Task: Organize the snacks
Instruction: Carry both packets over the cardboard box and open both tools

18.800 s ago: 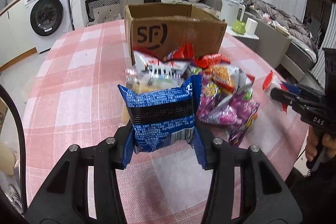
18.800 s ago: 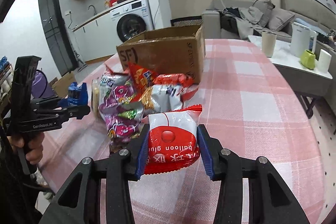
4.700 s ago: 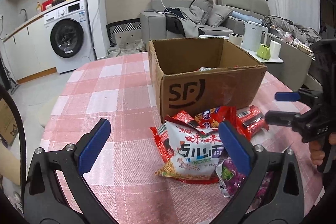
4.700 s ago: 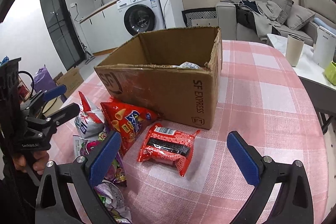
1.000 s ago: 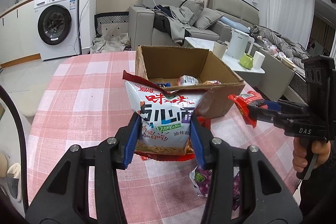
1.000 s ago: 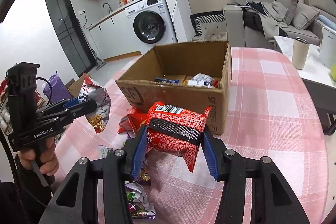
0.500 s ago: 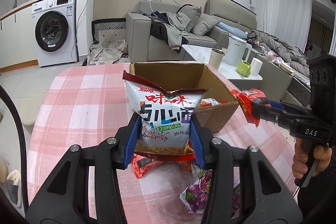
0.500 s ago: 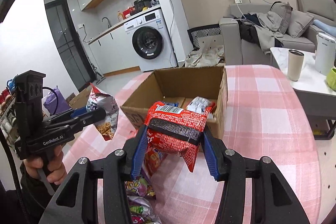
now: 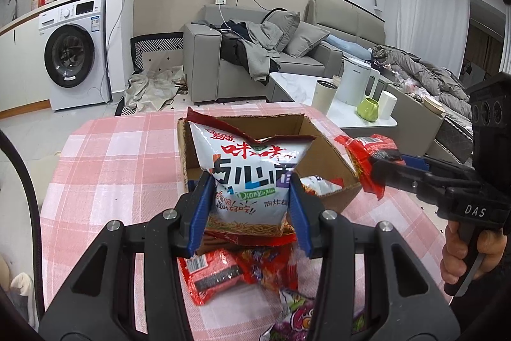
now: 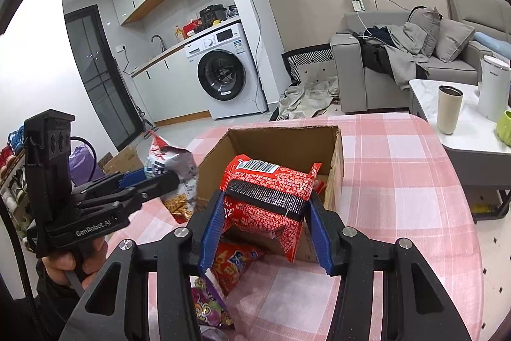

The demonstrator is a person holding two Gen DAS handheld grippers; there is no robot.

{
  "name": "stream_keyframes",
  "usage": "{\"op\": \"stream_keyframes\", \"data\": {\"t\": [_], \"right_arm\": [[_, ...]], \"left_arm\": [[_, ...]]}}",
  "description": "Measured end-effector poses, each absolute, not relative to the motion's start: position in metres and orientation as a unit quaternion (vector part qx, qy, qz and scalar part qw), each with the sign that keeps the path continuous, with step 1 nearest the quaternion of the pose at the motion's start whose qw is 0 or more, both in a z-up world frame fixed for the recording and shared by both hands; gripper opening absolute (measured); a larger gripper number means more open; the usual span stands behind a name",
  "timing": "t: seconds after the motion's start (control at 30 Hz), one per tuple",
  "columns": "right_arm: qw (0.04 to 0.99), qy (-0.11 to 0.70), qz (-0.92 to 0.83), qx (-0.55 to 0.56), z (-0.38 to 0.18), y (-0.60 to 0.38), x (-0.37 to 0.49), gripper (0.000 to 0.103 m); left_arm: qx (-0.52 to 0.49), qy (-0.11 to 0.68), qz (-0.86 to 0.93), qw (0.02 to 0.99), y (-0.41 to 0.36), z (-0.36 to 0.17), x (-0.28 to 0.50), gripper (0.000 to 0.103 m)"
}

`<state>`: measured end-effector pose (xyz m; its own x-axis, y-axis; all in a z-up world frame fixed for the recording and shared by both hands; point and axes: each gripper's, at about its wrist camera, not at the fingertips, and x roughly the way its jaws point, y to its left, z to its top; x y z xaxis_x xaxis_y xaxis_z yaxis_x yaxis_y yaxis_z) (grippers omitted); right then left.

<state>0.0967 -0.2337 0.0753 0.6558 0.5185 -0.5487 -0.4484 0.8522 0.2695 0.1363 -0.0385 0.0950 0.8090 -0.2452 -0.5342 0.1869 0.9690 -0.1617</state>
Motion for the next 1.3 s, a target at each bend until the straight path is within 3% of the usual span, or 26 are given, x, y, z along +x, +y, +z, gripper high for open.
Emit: {"op": "stream_keyframes", "data": {"t": [0.53,1.3], "right_arm": [[0.905,0.325,0.265,0.072,0.074,-0.231,0.137,0.05],[0.898,0.348,0.261,0.071,0.047,-0.22,0.167,0.05]], "left_arm": [[-0.053,0.291,-0.104,0.949,-0.039,0.099,0.194,0.043],[-0.036,0.324,-0.094,0.941,-0.051,0.06,0.246,0.043]]}}
